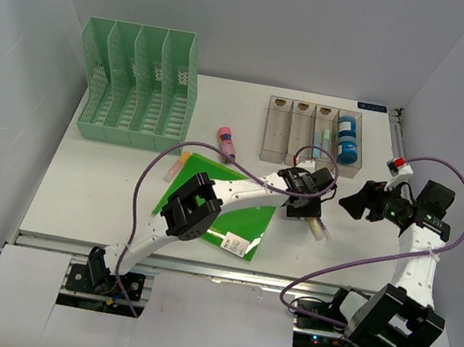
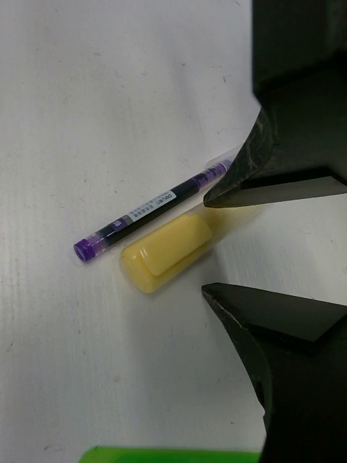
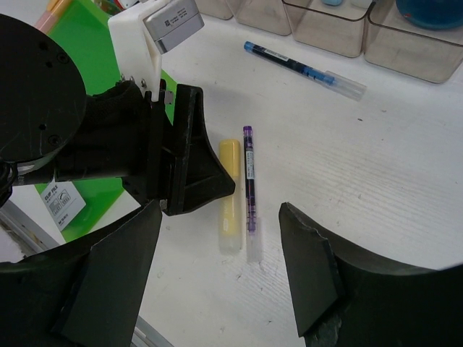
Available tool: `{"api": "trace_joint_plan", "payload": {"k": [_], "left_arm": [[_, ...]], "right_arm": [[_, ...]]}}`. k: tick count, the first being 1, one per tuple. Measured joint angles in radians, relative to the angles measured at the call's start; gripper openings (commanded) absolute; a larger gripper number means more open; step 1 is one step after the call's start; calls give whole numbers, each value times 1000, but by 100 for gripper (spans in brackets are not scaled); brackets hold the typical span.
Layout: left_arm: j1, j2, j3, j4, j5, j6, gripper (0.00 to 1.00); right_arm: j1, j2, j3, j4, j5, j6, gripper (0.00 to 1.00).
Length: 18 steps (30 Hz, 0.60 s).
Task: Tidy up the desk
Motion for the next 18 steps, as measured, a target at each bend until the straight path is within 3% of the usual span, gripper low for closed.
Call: {"api": "trace_joint_plan", "payload": {"k": [18], "left_arm": [[24,36,70,-54,42,27,63]], "right_arm": [[-16,-6,-2,-1,-39,0,72]]}}
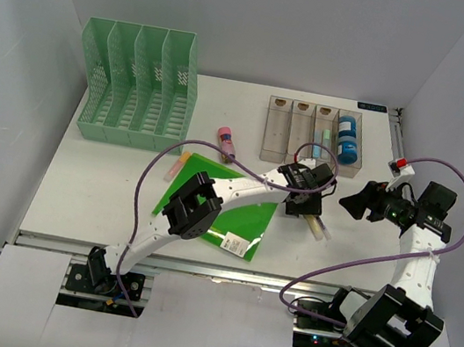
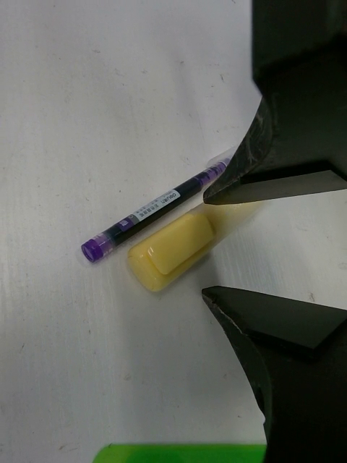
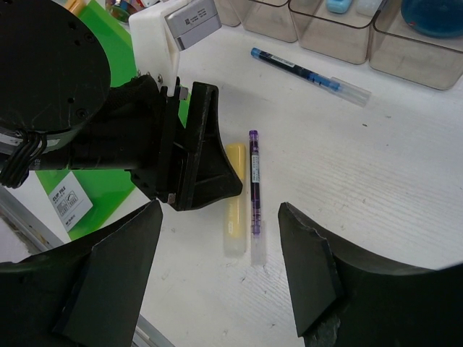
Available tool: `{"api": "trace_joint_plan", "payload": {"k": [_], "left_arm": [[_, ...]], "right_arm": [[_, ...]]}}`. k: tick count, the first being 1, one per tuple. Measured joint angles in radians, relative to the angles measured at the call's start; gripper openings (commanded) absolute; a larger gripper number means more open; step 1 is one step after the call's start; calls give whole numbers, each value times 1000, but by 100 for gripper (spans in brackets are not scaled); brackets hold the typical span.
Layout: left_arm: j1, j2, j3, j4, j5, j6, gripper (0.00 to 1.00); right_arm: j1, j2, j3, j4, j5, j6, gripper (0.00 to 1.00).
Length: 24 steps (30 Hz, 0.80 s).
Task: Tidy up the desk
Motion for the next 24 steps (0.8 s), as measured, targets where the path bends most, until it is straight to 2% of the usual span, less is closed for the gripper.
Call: {"api": "trace_joint_plan", "payload": {"k": [9,16,24], "left_arm": [[16,9,6,33,74,-33,62],[26,17,12,36,74,-54,53],[26,54,72,12,43,-57,52]], "right_arm": [[0,0,0,0,-3,0,72],[-8,0,0,0,-14,0,72],[-13,0,0,0,-18,0,72]]}}
